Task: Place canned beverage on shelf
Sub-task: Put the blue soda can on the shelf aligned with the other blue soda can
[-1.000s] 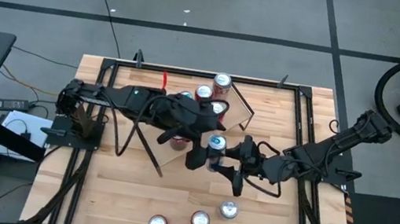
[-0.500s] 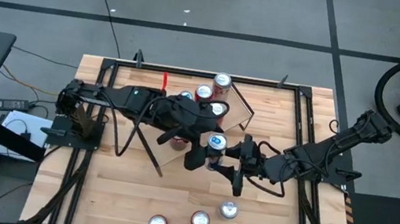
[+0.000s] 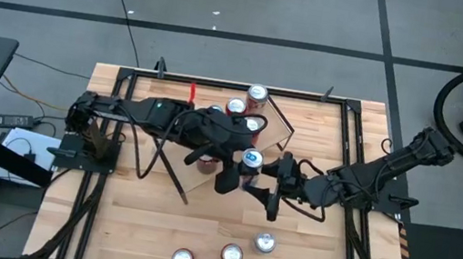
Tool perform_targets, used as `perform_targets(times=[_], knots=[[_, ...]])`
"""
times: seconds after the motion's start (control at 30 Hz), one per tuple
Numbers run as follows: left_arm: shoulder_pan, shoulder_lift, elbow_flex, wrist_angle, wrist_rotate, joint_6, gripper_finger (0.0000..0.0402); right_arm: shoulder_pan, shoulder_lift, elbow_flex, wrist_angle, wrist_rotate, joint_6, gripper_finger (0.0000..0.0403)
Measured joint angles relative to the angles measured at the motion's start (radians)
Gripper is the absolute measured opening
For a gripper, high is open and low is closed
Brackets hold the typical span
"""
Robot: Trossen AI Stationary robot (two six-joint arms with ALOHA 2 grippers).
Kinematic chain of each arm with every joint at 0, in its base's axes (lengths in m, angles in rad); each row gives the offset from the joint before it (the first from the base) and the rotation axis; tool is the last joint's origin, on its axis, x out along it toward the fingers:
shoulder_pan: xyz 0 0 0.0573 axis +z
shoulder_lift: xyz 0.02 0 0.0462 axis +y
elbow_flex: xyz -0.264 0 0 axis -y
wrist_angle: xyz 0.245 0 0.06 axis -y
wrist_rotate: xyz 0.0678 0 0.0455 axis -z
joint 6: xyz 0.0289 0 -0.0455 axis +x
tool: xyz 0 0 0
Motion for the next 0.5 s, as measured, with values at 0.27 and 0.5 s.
perform_targets(times=[0.27,0.5], knots=[[0.015,-0.009,-0.001,-0.129,-0.129,0.003,0.0243,-0.008,-0.05,0.0,-0.108,0.005,0.037,0.0347],[0.015,-0.019,-0.001,-0.163,-0.258,-0.016,0.0243,-0.008,-0.094,0.0,-0.184,0.008,0.101,0.0348]])
